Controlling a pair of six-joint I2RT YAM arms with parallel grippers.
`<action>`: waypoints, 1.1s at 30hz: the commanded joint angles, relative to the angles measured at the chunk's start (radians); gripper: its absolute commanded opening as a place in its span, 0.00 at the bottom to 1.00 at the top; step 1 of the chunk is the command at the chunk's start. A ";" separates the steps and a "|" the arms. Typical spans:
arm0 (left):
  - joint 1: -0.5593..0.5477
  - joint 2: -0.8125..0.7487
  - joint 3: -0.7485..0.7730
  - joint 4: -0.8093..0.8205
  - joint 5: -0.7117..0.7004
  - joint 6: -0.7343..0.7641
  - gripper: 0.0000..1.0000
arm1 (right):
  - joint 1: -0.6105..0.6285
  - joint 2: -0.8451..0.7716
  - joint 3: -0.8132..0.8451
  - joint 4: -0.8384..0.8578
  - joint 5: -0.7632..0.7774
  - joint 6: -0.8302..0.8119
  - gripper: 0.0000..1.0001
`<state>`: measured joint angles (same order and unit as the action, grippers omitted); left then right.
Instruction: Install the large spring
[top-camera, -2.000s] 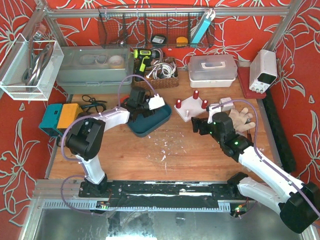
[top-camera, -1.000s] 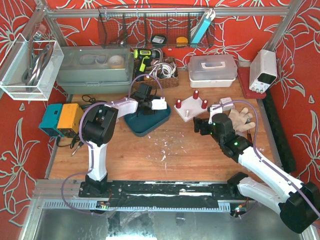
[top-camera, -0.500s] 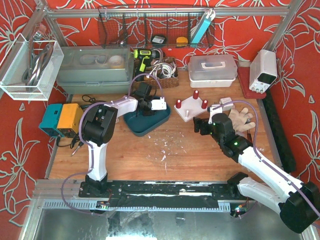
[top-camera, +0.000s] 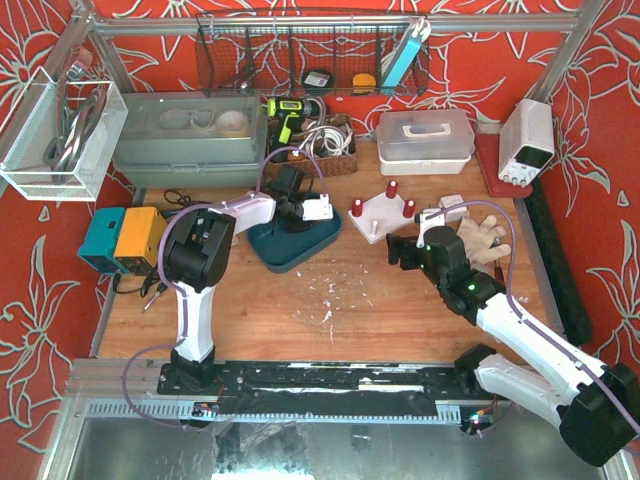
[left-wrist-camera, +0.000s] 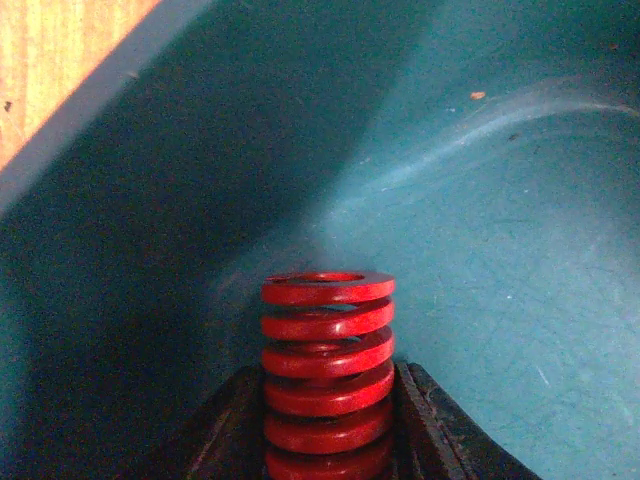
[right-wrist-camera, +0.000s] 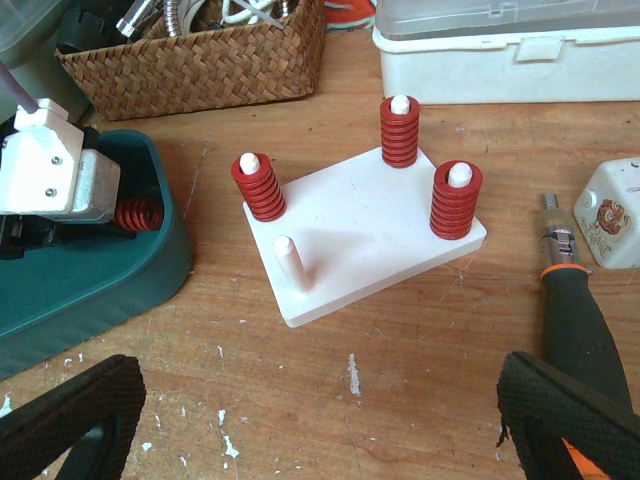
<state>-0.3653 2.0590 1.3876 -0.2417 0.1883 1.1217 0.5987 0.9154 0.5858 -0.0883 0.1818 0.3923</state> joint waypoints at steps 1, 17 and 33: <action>0.005 0.056 -0.004 -0.082 -0.005 -0.012 0.41 | 0.002 0.004 -0.014 0.022 0.019 0.002 0.97; -0.006 -0.081 -0.053 0.042 0.056 -0.078 0.17 | 0.003 -0.008 -0.013 0.020 0.018 -0.006 0.97; -0.127 -0.565 -0.540 0.769 -0.002 -0.636 0.11 | 0.002 -0.005 0.017 0.029 -0.128 -0.002 0.97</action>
<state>-0.4553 1.6314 0.9783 0.2337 0.1944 0.6868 0.5987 0.9100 0.5743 -0.0628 0.1257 0.3916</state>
